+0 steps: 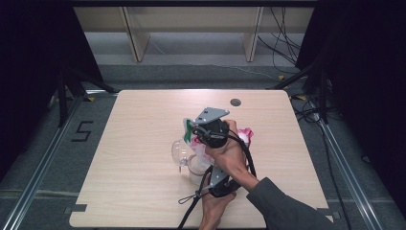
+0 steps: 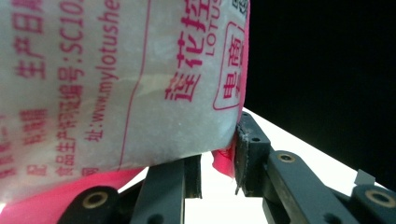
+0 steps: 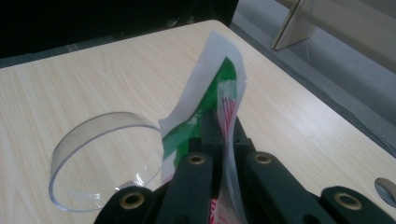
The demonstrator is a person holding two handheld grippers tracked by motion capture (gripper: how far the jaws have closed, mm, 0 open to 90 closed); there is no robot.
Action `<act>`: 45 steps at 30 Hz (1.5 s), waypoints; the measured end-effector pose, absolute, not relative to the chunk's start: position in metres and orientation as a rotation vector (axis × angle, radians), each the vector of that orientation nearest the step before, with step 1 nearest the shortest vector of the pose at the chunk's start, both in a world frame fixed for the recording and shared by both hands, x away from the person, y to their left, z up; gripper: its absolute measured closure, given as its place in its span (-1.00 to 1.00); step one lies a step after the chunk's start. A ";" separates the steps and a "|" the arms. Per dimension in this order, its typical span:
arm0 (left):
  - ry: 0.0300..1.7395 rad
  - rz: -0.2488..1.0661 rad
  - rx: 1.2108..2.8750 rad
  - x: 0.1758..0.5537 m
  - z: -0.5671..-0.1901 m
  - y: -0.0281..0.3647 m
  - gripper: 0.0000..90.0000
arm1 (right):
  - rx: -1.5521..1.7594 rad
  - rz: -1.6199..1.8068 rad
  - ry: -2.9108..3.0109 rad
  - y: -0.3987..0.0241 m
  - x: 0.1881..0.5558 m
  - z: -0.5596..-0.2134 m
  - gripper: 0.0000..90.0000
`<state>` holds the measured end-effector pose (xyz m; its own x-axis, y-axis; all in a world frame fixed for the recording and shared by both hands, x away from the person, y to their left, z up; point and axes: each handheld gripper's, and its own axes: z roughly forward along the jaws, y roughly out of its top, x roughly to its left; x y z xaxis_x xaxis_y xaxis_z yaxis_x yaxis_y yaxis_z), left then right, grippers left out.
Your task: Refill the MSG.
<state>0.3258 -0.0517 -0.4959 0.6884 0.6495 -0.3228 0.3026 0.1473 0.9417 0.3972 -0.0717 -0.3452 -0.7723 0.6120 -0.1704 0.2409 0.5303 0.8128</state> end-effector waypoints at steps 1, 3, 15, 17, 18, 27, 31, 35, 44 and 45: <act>0.836 0.291 1.447 0.326 -0.496 -0.052 0.65 | 0.686 1.140 2.340 -0.072 0.398 -0.345 1.00; 0.836 0.286 1.445 0.326 -0.496 -0.052 0.65 | 0.678 1.135 2.343 -0.073 0.399 -0.345 1.00; 0.793 0.328 1.559 0.331 -0.495 -0.046 0.65 | 0.696 1.126 2.333 -0.072 0.399 -0.345 1.00; 0.792 0.325 1.554 0.330 -0.496 -0.046 0.65 | 0.698 1.122 2.337 -0.072 0.399 -0.345 1.00; 0.794 0.325 1.560 0.331 -0.495 -0.046 0.65 | 0.698 1.124 2.332 -0.072 0.399 -0.345 1.00; 0.787 0.315 1.556 0.331 -0.495 -0.045 0.65 | 0.675 1.115 2.344 -0.071 0.399 -0.345 1.00; 0.788 0.316 1.552 0.331 -0.494 -0.045 0.65 | 0.690 1.124 2.342 -0.070 0.397 -0.344 1.00; 0.791 0.319 1.546 0.330 -0.493 -0.044 0.65 | 0.689 1.113 2.355 -0.067 0.396 -0.343 1.00; 0.778 0.246 1.545 0.330 -0.494 -0.048 0.65 | 0.664 1.085 2.365 -0.064 0.399 -0.346 1.00; 0.780 0.248 1.547 0.330 -0.494 -0.048 0.64 | 0.662 1.086 2.364 -0.064 0.400 -0.346 1.00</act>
<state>0.3296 -0.0477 -0.4937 0.7426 0.6035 -0.2905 0.3246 0.0551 0.9442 0.3996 -0.0638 -0.3458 -0.7818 0.5907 -0.1995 0.2334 0.5740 0.7849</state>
